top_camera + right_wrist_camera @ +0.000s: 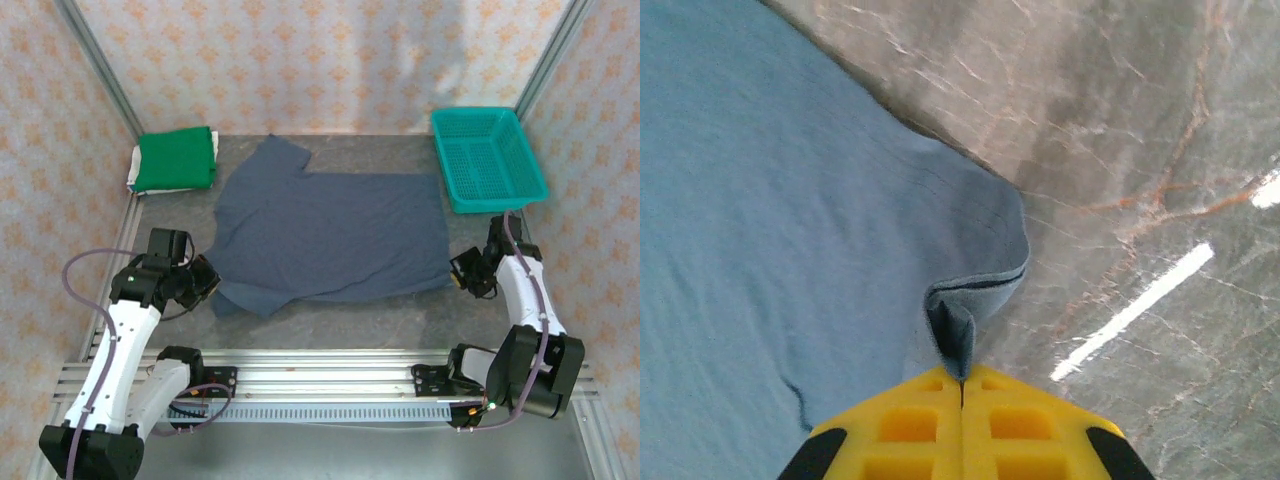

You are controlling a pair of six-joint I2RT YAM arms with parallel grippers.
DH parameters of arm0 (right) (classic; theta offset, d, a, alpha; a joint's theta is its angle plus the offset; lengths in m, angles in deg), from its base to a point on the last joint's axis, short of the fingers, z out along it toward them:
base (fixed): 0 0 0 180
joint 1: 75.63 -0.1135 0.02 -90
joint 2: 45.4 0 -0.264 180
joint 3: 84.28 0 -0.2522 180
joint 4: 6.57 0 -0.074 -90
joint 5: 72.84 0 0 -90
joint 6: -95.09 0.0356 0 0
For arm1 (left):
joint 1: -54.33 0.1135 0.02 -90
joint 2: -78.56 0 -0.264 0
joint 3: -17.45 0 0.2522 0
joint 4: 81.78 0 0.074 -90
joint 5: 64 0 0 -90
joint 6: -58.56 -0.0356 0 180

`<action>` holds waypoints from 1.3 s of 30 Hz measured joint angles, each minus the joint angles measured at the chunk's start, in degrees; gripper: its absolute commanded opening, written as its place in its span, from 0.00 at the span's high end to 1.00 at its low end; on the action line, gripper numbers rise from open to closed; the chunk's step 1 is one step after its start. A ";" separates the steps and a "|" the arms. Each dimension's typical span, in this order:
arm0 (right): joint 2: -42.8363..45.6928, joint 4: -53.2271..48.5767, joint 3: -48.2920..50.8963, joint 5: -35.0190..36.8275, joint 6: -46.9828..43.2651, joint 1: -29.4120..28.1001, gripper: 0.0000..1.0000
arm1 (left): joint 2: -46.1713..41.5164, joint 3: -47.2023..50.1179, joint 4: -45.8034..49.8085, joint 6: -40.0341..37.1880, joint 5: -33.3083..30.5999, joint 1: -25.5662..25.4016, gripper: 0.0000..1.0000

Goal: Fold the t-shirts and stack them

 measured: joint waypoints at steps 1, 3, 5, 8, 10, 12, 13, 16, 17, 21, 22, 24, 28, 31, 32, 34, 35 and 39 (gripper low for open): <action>-0.83 0.04 -1.18 -0.04 -0.22 0.00 1.00 | 0.92 -0.81 -0.33 -0.46 -0.07 0.00 1.00; -2.95 0.31 -3.54 -0.22 -0.68 -0.04 1.00 | 3.10 -2.62 -1.07 -1.25 -0.39 0.00 1.00; -5.25 0.33 -5.81 -0.28 -1.29 -0.04 1.00 | 5.57 -4.70 -1.88 -2.36 -0.74 0.00 1.00; -8.55 0.52 -9.05 -0.46 -2.19 -0.13 1.00 | 9.75 -8.13 -3.23 -4.48 -1.90 0.00 1.00; -10.97 0.92 -11.10 -0.52 -2.89 -0.26 1.00 | 12.33 -9.77 -4.17 -5.95 -2.78 0.00 1.00; -13.29 1.03 -12.92 -0.68 -3.41 -0.37 1.00 | 15.02 -11.17 -4.81 -7.54 -3.26 0.00 1.00; -14.56 1.16 -13.88 -0.74 -3.72 -0.42 1.00 | 16.41 -11.89 -5.14 -8.39 -3.45 0.00 1.00; -17.64 1.79 -15.87 -1.05 -4.55 -0.72 1.00 | 20.41 -13.84 -6.21 -10.62 -3.89 0.00 1.00; -18.34 1.88 -16.33 -1.11 -4.74 -0.79 1.00 | 21.53 -14.47 -6.40 -11.41 -4.11 0.00 1.00; -21.18 2.29 -18.27 -1.11 -5.62 -1.07 1.00 | 26.53 -18.12 -6.78 -14.64 -4.55 0.00 1.00; -21.64 2.29 -18.64 -1.09 -5.77 -1.11 1.00 | 28.17 -19.47 -6.86 -15.93 -4.52 0.00 1.00; -22.75 2.27 -19.65 -1.05 -6.19 -1.22 1.00 | 30.80 -21.66 -6.97 -17.73 -4.48 0.00 1.00; -24.79 2.45 -21.16 -0.85 -7.04 -1.22 1.00 | 36.04 -25.57 -7.30 -21.53 -4.48 0.00 1.00; -25.77 2.43 -21.53 -0.59 -7.50 -1.25 1.00 | 40.24 -28.81 -7.23 -24.68 -4.48 -0.39 1.00; -26.08 2.45 -21.68 -0.39 -7.58 -1.27 1.00 | 41.72 -30.08 -7.28 -25.57 -4.48 -0.68 1.00; -26.88 2.43 -22.08 0.02 -7.96 -1.29 1.00 | 44.54 -32.50 -7.23 -27.28 -4.48 -1.16 1.00; -27.32 2.45 -22.36 0.15 -8.00 -1.38 1.00 | 46.18 -33.97 -7.21 -28.20 -4.48 -1.55 1.00; -28.65 2.45 -22.97 0.52 -8.44 -1.38 1.00 | 51.43 -38.97 -6.84 -30.71 -4.70 -3.04 1.00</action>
